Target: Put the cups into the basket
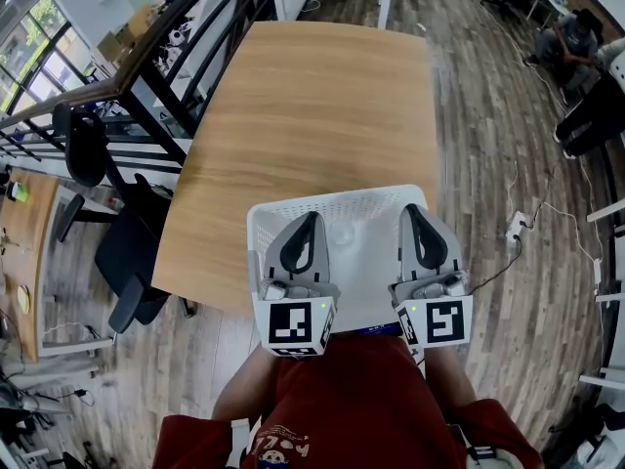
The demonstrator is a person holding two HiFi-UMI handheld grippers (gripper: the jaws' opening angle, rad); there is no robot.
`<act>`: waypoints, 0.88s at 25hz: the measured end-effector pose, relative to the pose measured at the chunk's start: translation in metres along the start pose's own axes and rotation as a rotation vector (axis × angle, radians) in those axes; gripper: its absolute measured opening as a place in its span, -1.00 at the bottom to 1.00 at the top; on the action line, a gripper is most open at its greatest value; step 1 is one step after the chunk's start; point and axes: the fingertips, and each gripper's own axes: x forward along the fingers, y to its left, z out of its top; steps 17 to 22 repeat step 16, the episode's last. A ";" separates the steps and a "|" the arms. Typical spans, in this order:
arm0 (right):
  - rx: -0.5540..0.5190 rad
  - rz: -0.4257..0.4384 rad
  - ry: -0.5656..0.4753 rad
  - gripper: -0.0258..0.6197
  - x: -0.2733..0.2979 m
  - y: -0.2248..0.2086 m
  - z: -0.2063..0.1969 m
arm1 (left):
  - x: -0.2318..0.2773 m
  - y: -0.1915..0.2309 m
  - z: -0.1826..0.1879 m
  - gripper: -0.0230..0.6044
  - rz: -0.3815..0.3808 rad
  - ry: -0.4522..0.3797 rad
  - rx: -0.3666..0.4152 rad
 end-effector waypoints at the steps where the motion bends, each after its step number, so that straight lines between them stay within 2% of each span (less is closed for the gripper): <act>1: 0.000 0.000 0.000 -0.88 -0.001 -0.001 0.000 | 0.000 -0.001 0.000 -0.90 0.002 -0.001 0.002; 22: -0.011 0.020 -0.001 -0.88 0.001 0.000 0.000 | 0.000 0.005 -0.004 -0.90 0.022 -0.006 0.017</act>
